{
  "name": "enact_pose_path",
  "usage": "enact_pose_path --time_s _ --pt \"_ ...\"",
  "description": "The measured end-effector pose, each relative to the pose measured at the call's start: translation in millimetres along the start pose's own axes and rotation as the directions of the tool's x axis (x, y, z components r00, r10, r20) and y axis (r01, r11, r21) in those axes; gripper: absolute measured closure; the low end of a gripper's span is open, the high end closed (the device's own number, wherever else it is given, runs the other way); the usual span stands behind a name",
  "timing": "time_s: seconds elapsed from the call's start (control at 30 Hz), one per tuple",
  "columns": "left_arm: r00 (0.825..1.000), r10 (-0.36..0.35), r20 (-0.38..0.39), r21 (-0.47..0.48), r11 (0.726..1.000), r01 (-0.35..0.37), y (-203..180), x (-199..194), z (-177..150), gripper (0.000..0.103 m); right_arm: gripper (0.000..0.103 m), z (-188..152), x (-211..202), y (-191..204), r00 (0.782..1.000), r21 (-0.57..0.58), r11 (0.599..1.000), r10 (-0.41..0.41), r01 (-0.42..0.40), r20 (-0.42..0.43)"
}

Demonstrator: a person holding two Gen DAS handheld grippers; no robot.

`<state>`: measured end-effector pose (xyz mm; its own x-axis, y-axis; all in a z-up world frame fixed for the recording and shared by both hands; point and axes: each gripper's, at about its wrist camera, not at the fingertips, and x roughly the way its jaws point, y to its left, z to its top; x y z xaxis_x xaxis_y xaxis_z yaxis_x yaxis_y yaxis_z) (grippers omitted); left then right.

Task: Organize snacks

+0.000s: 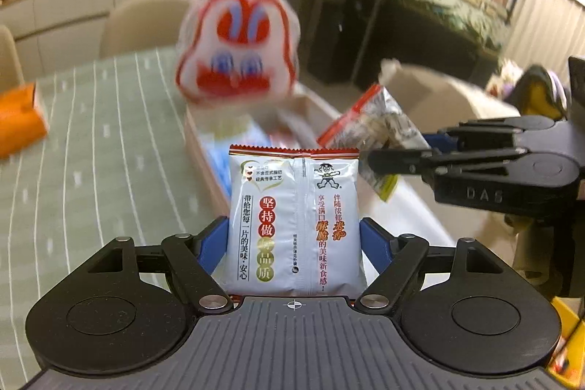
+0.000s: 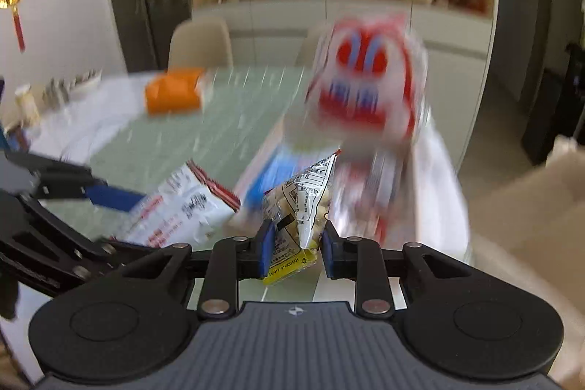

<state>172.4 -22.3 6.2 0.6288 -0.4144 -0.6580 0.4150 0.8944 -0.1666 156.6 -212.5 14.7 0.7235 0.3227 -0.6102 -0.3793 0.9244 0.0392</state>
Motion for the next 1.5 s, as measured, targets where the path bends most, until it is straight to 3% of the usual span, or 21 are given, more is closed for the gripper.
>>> enact_pose_path --time_s 0.1,0.27,0.33,0.4,0.5,0.57,0.6,0.67,0.77,0.83,0.93,1.07,1.17,1.23,1.27,1.37,1.43,1.5 --pt "0.999 0.016 0.049 -0.018 1.0 -0.015 7.1 31.1 33.3 0.02 0.076 43.3 22.3 -11.2 0.998 -0.048 0.998 -0.034 0.037 0.053" --pt "0.998 0.07 -0.002 -0.123 0.99 -0.07 21.2 107.7 56.3 0.021 0.069 81.3 64.2 -42.9 0.996 0.023 0.995 -0.094 0.094 -0.006" --pt "0.999 0.048 0.02 -0.184 0.982 -0.044 25.3 119.4 56.6 0.021 0.064 76.7 59.6 -52.3 0.993 0.062 0.991 -0.118 0.117 0.001" --pt "0.999 -0.031 0.01 -0.278 0.96 0.033 34.7 129.3 56.0 0.021 0.045 62.3 49.7 -61.5 0.992 0.111 0.986 -0.127 0.125 0.015" --pt "0.993 -0.102 -0.054 -0.325 0.942 0.079 38.7 138.5 50.7 0.02 0.043 39.6 44.7 -71.8 0.983 0.176 0.968 -0.186 0.18 0.014" --pt "0.994 0.026 -0.108 -0.225 0.973 -0.05 27.1 140.9 50.1 0.021 0.043 24.9 43.9 -75.9 0.979 0.208 0.957 -0.206 0.203 -0.008" --pt "0.993 0.042 -0.109 -0.207 0.976 -0.064 25.3 140.5 49.5 0.022 0.043 19.1 45.1 -78.0 0.978 0.222 0.953 -0.209 0.208 -0.016" --pt "0.996 0.05 -0.074 -0.285 0.956 -0.069 33.0 133.2 45.8 0.024 0.043 8.2 45.3 -79.0 0.976 0.242 0.946 -0.215 0.217 -0.034" --pt "1.0 -0.022 0.013 -0.384 0.923 0.025 44.6 114.6 43.4 0.025 0.043 -1.8 46.2 -74.9 0.974 0.243 0.944 -0.219 0.225 -0.051" --pt "0.997 0.007 0.077 -0.418 0.908 0.026 50.2 96.6 41.8 0.026 0.043 -7.0 44.9 -70.6 0.974 0.249 0.941 -0.222 0.228 -0.052" --pt "0.995 0.051 0.08 -0.362 0.932 -0.019 44.0 72.8 25.6 0.026 0.04 -22.3 41.5 -59.1 0.972 0.244 0.941 -0.228 0.234 -0.05" --pt "0.992 0.096 0.077 -0.299 0.952 -0.068 30.9 37.8 -28.4 0.026 0.038 -46.8 37.9 -36.2 0.97 0.233 0.941 -0.237 0.244 -0.058" --pt "0.992 0.126 0.023 -0.286 0.951 -0.115 25.5 21.9 -69.9 0.026 0.038 -70.0 31.3 -13.0 0.974 0.22 0.949 -0.215 0.227 -0.078" --pt "0.995 0.104 0.003 -0.314 0.944 -0.098 22.9 11.7 -87.6 0.027 0.038 -83.2 22.2 2.2 0.972 0.219 0.948 -0.214 0.23 -0.093" --pt "0.997 0.08 0.002 -0.322 0.944 -0.075 19.7 3.2 -94.5 0.031 0.038 -88.4 14.2 10.0 0.97 0.224 0.944 -0.227 0.241 -0.089" --pt "0.999 -0.023 -0.028 -0.361 0.932 0.012 6.9 -19.4 -109.8 0.061 0.038 -98.7 -12.1 35.1 0.956 0.189 0.937 -0.284 0.292 -0.071" --pt "0.996 -0.082 -0.037 -0.336 0.94 0.064 -11.1 -30.8 -114.0 0.064 0.038 -104.1 -29.6 50.4 0.949 0.159 0.936 -0.305 0.313 -0.074" --pt "0.999 -0.041 -0.01 -0.247 0.968 0.037 -39.1 -47.4 -116.5 0.067 0.038 -107.0 -42.9 58.1 0.952 0.145 0.942 -0.294 0.304 -0.088"
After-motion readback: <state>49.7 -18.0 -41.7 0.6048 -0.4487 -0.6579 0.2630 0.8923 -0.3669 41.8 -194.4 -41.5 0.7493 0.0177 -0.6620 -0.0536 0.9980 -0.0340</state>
